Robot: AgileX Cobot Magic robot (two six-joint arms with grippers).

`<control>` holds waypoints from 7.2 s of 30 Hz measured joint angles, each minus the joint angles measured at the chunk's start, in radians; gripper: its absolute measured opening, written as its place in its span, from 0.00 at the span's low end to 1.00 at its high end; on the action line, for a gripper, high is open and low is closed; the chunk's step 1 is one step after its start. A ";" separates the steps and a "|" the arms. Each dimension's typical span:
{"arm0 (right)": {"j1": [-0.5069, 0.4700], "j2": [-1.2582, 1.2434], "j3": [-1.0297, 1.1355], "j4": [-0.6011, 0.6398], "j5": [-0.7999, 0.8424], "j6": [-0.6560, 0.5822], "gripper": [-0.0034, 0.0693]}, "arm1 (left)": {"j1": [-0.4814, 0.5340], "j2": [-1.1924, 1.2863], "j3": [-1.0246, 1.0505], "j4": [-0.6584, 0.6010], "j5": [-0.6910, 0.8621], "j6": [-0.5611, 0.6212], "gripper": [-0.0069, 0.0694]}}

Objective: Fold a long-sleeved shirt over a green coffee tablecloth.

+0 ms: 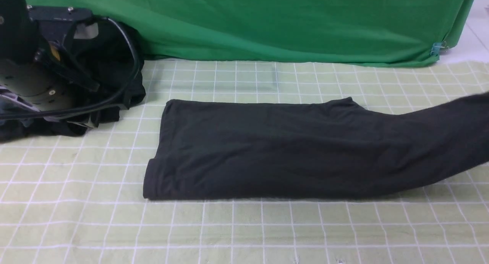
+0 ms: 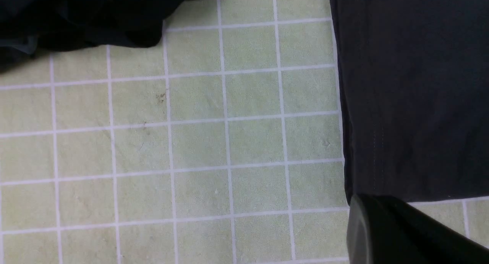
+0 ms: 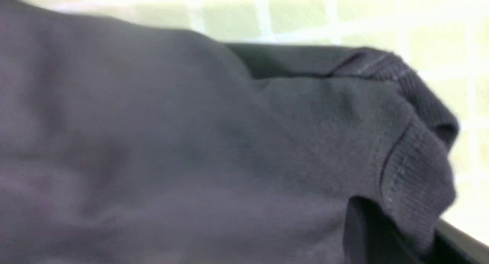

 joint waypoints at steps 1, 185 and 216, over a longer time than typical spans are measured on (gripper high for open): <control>0.034 -0.018 -0.009 0.002 0.004 0.012 0.09 | 0.000 0.000 0.000 0.000 -0.004 0.000 0.09; 0.671 -1.714 1.241 -0.265 -1.300 0.077 0.23 | 0.276 -1.428 1.226 -0.238 -0.691 0.341 0.09; 0.209 -1.744 1.672 -0.256 -1.108 0.184 0.32 | 0.276 -1.428 1.227 -0.233 -0.694 0.341 0.09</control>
